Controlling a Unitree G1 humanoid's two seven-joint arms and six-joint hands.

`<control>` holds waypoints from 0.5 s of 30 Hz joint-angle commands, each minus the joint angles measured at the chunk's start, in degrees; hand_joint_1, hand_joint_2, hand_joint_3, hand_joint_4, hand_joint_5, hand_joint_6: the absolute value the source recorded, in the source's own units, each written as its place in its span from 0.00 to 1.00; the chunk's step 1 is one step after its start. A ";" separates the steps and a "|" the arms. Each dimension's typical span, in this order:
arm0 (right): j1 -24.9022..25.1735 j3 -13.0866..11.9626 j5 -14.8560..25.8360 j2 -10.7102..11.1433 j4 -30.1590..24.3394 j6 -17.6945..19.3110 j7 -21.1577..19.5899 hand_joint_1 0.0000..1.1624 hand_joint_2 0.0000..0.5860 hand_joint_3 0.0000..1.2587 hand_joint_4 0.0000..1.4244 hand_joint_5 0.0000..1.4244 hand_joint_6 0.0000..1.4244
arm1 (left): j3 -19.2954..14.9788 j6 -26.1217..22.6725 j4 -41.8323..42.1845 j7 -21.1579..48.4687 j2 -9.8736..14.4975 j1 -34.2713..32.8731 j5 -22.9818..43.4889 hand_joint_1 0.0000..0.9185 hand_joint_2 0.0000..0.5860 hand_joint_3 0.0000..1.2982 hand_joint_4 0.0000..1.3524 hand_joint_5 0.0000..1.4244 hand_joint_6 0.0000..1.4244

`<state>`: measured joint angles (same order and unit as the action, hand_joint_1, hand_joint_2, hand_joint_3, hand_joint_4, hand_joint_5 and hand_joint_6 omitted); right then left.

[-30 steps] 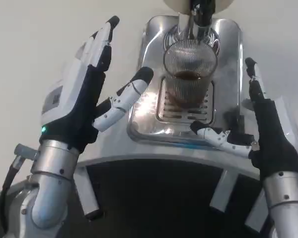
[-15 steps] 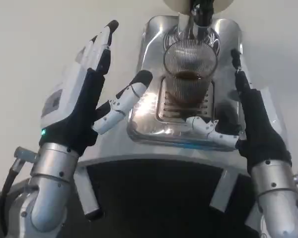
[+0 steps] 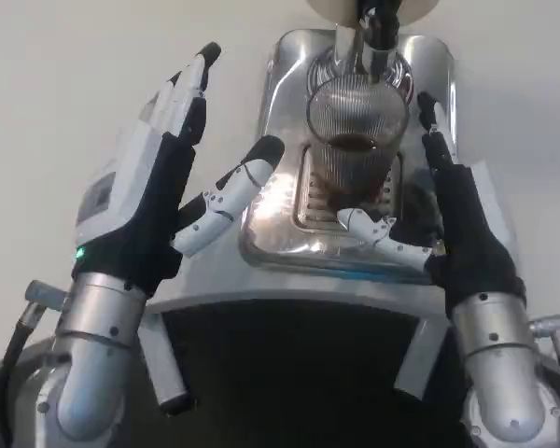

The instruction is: Grasp the cup under the faucet to collect the drink, then remove the cup.

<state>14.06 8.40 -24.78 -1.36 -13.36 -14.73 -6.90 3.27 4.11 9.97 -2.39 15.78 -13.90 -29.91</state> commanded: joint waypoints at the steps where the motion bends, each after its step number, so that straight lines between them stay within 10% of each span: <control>1: 1.75 0.37 0.05 -0.26 1.77 1.44 -1.38 0.79 0.46 0.01 0.01 0.02 0.10 | -0.43 -0.13 0.60 -0.15 0.50 1.15 0.17 0.00 0.35 0.00 0.00 0.00 0.00; 15: 5.05 1.15 0.74 -0.97 6.68 2.67 -2.69 0.77 0.47 0.01 0.01 0.02 0.10 | -1.44 -0.57 1.07 -0.01 0.85 1.59 0.47 0.00 0.35 0.00 0.00 0.00 0.00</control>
<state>18.13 9.42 -24.57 -1.77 -8.05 -13.11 -8.84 2.56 4.03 10.29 -2.39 15.88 -13.53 -29.57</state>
